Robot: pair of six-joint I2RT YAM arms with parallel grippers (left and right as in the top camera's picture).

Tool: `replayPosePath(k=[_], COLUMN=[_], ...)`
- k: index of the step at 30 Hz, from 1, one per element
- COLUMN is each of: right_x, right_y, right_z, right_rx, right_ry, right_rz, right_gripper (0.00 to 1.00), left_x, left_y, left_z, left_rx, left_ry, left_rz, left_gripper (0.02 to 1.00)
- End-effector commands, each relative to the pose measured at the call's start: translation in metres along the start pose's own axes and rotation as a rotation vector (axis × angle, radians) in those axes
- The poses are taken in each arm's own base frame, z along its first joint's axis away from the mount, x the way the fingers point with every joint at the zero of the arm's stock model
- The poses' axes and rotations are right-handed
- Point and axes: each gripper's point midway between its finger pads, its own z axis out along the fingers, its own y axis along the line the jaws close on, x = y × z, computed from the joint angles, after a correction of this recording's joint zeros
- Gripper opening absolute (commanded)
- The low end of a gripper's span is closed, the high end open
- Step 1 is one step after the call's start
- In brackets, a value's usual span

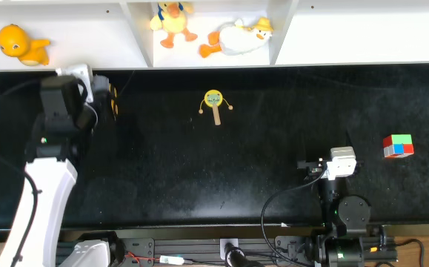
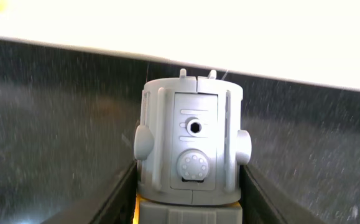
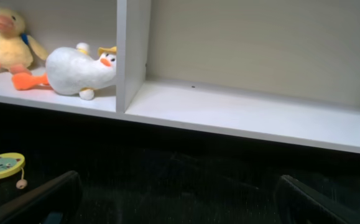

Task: Store Toys

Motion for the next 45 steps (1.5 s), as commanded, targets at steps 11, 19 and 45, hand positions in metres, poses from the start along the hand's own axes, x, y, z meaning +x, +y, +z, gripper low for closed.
replayPosePath(k=[11,19,45], right_x=[0.004,0.004,0.004], right_y=[0.0,0.0,0.0], right_z=[0.0,0.0,0.0], right_rx=[0.004,0.005,0.004], right_ry=[0.003,0.003,0.003], right_rz=[0.004,0.004,0.004], right_gripper=[0.996,0.996,0.996], left_x=[-0.104,-0.121,-0.039], left_y=[-0.035,-0.029,-0.007], left_z=[0.047,0.083,-0.005], left_rx=[0.052,0.038,-0.077], left_ry=[-0.058,-0.069,-0.138], left_rz=[0.073,0.06,0.083], left_gripper=[0.347,0.347,0.998])
